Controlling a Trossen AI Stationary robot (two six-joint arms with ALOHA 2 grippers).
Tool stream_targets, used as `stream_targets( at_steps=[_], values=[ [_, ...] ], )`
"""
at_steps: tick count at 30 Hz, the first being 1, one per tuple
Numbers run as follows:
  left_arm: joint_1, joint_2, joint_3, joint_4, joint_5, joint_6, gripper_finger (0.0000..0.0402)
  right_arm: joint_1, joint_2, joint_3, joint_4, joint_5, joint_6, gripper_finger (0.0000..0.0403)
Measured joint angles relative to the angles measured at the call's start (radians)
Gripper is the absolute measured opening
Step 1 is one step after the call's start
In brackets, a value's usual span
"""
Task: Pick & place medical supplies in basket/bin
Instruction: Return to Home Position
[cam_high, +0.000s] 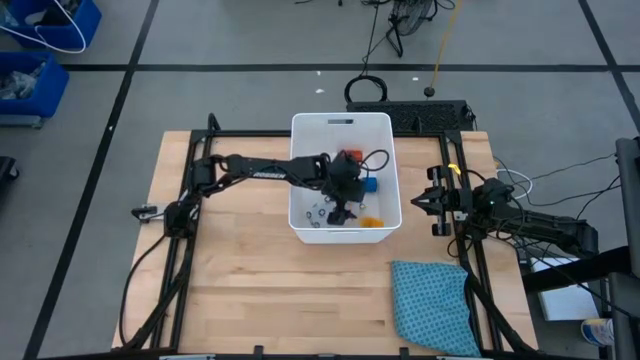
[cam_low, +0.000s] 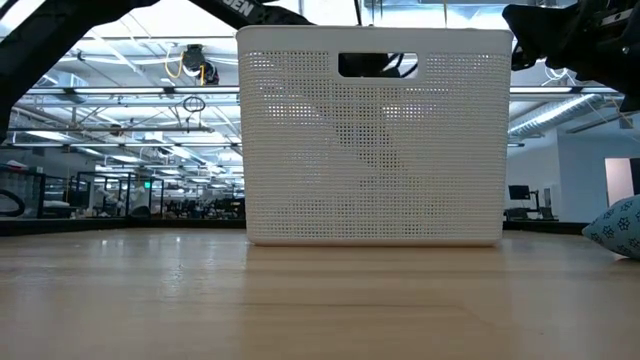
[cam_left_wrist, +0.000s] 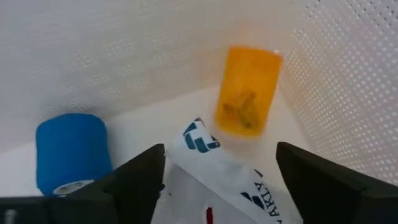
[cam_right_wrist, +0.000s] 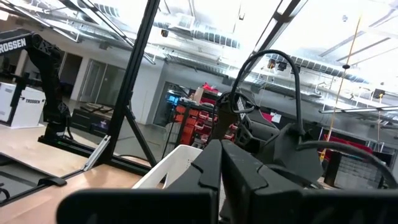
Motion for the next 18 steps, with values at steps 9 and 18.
stream_targets(
  at_steps=[9, 18],
  values=[
    [-0.006, 0.0, 0.014, 0.0, 0.004, 0.032, 0.0336, 0.0, 0.0, 0.0, 0.0, 0.0, -0.003, 0.0004],
    [-0.02, -0.105, 0.04, -0.049, -0.075, 0.12, 0.0316, 0.0, 0.0, 0.0, -0.001, 0.0, -0.003, 0.0004]
  ],
)
